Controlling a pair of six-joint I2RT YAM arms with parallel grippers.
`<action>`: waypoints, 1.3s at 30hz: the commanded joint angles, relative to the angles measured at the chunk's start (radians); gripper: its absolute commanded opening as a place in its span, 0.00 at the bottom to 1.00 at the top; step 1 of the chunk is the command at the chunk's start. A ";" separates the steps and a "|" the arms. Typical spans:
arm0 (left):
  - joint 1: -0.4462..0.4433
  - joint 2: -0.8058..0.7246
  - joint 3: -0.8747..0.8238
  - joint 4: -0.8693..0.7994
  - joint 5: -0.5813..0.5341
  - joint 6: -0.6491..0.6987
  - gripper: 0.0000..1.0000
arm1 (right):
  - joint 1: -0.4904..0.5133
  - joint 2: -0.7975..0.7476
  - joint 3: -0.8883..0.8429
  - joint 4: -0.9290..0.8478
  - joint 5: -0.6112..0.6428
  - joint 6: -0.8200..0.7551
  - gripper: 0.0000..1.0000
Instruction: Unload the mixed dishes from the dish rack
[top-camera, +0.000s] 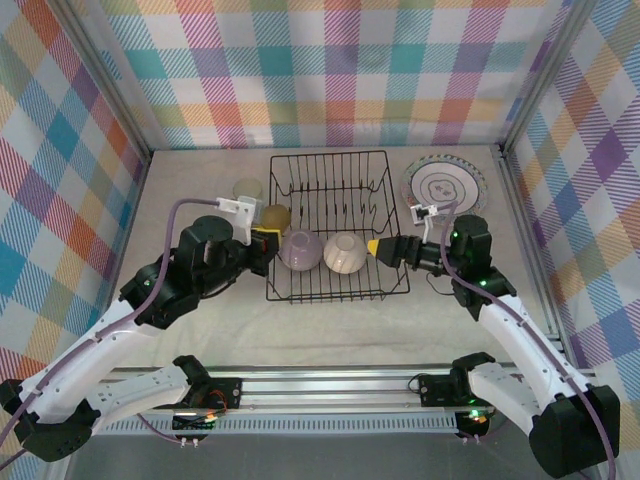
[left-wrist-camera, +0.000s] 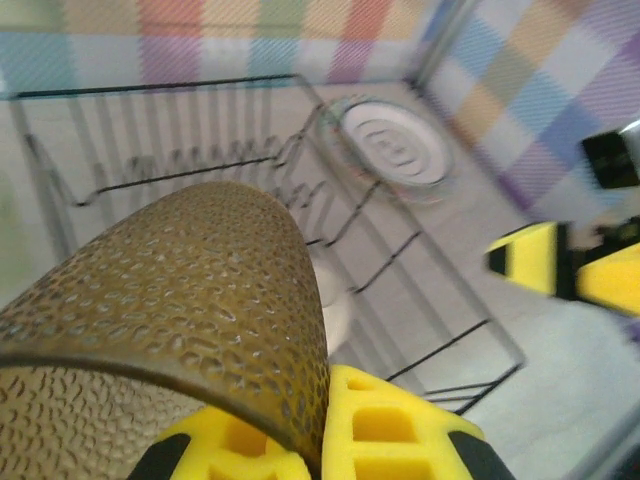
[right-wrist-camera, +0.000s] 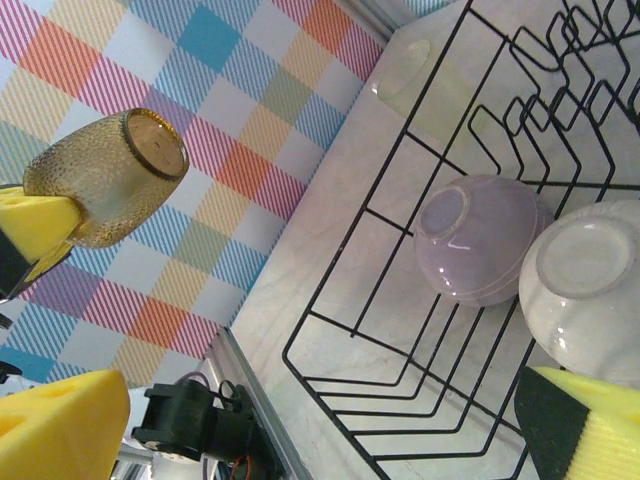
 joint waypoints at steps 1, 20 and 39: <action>-0.001 -0.015 0.044 -0.206 -0.153 0.162 0.00 | 0.028 0.009 -0.016 0.058 0.010 -0.040 0.99; 0.214 0.227 0.044 -0.335 -0.081 0.564 0.00 | 0.186 -0.001 -0.032 0.020 0.130 -0.123 0.99; 0.451 0.739 0.239 -0.344 -0.016 0.712 0.00 | 0.294 0.033 -0.035 0.028 0.184 -0.168 0.99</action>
